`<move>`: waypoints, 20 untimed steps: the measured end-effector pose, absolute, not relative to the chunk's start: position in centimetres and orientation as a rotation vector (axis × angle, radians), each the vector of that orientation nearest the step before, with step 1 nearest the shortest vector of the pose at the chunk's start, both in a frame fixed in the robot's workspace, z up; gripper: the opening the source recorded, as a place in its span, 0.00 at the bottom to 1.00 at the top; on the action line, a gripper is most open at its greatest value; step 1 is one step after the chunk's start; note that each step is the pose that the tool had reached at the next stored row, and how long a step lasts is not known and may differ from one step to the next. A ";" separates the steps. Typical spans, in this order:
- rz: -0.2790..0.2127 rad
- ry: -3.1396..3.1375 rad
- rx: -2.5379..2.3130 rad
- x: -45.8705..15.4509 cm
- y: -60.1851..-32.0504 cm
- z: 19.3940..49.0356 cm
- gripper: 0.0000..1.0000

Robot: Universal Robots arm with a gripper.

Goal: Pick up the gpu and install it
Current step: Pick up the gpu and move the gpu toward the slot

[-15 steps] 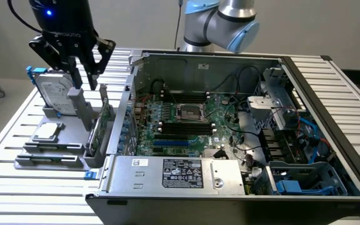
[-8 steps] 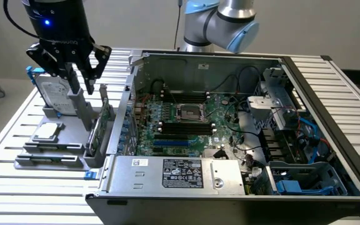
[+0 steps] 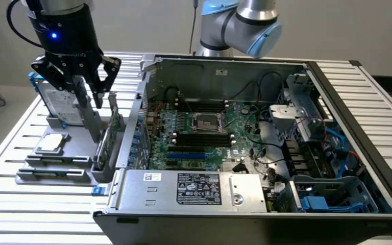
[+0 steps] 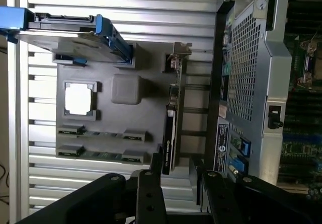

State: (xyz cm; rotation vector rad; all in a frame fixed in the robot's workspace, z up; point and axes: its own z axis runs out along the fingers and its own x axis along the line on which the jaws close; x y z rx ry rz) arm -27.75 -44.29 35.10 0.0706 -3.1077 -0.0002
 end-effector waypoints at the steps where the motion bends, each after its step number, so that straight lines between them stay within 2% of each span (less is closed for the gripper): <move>1: 0.000 -3.108 0.070 -27.8 -44.3 34.9 0.36; 20: 0.000 -3.108 0.074 -27.8 -43.6 31.5 0.36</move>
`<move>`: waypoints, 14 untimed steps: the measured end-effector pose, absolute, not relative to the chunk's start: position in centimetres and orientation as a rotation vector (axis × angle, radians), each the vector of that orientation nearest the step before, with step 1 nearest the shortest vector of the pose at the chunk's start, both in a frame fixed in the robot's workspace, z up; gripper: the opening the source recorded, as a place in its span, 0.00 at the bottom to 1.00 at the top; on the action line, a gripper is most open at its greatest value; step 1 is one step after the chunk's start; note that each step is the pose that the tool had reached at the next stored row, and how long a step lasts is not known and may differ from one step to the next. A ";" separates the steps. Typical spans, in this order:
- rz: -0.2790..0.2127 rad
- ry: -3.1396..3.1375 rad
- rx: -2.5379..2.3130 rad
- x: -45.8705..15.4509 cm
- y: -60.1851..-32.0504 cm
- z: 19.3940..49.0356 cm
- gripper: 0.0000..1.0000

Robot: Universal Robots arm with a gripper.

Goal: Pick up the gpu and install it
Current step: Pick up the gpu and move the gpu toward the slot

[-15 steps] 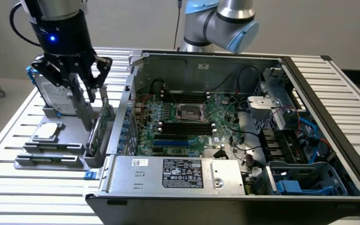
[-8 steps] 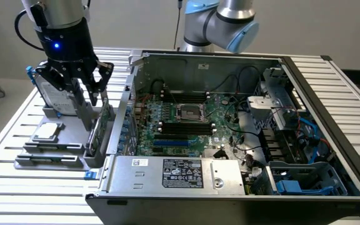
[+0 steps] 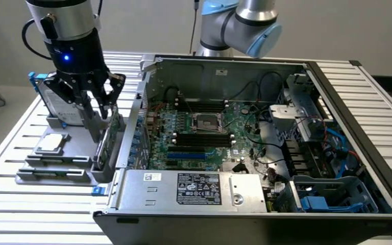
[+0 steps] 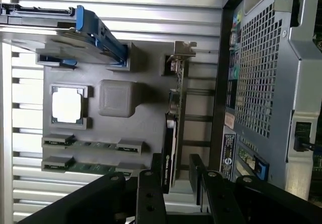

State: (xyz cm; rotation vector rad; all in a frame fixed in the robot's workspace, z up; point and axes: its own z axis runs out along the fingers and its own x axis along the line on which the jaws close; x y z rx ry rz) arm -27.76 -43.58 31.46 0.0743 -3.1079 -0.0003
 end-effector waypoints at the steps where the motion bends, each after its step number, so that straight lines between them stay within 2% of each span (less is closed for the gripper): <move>1: 0.000 -3.108 0.074 -27.8 -43.5 31.3 0.36; 14: 0.000 -3.108 0.074 -27.9 -43.1 28.9 0.36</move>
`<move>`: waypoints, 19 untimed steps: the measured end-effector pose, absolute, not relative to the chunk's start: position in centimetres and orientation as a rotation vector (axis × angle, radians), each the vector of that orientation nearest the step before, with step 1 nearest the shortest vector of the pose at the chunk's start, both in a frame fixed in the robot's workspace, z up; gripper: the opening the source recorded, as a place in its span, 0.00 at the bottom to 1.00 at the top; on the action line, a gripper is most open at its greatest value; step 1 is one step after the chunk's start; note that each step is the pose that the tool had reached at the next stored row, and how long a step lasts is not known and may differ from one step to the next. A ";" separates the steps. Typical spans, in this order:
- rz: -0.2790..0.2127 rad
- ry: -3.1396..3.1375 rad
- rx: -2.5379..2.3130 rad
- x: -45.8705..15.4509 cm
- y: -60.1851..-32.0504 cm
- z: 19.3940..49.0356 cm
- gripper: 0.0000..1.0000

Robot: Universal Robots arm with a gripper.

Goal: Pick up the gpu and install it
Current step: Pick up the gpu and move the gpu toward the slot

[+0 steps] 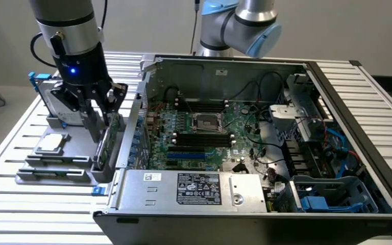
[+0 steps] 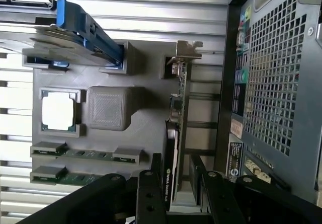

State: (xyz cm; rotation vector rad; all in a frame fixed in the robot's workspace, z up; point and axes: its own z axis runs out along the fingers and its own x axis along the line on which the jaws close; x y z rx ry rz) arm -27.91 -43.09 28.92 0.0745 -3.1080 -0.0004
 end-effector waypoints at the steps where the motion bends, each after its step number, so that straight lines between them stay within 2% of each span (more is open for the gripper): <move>1: 0.000 -3.108 0.075 -27.9 -43.1 28.7 0.36; 19: 0.000 -3.111 0.067 -28.2 -42.9 25.5 0.36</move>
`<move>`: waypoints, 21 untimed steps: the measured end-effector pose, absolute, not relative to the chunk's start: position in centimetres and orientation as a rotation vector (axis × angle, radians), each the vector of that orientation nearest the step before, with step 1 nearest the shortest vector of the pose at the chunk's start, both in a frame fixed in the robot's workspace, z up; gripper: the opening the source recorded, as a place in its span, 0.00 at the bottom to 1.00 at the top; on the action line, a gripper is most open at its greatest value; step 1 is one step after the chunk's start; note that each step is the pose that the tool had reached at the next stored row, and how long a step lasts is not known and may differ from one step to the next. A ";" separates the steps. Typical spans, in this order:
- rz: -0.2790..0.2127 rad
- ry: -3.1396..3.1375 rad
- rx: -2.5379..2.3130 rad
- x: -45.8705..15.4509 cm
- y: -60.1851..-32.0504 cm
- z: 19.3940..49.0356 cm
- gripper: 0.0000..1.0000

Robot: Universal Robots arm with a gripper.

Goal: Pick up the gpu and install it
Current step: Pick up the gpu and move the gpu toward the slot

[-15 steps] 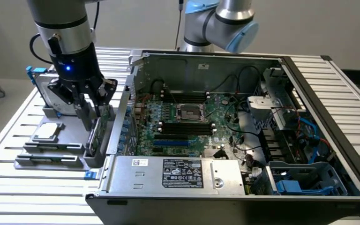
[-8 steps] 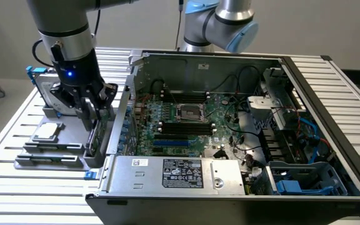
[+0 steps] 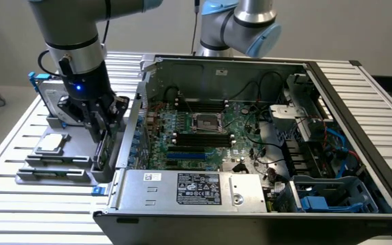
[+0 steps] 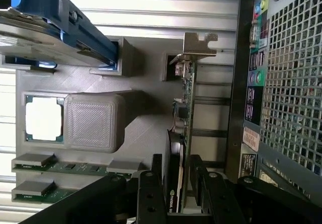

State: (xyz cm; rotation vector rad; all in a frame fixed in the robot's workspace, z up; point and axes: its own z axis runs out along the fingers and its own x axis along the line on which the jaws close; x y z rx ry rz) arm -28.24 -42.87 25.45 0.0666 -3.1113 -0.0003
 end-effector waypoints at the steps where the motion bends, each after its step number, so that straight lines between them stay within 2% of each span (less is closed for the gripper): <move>1: 0.000 -3.111 0.065 -28.2 -42.9 25.3 0.36; 10: 0.000 -3.115 0.056 -28.3 -42.8 24.1 0.36; 12: 0.000 -3.116 0.052 -28.3 -42.8 24.0 0.28; 21: 0.000 -3.117 0.045 -28.3 -42.7 23.9 0.26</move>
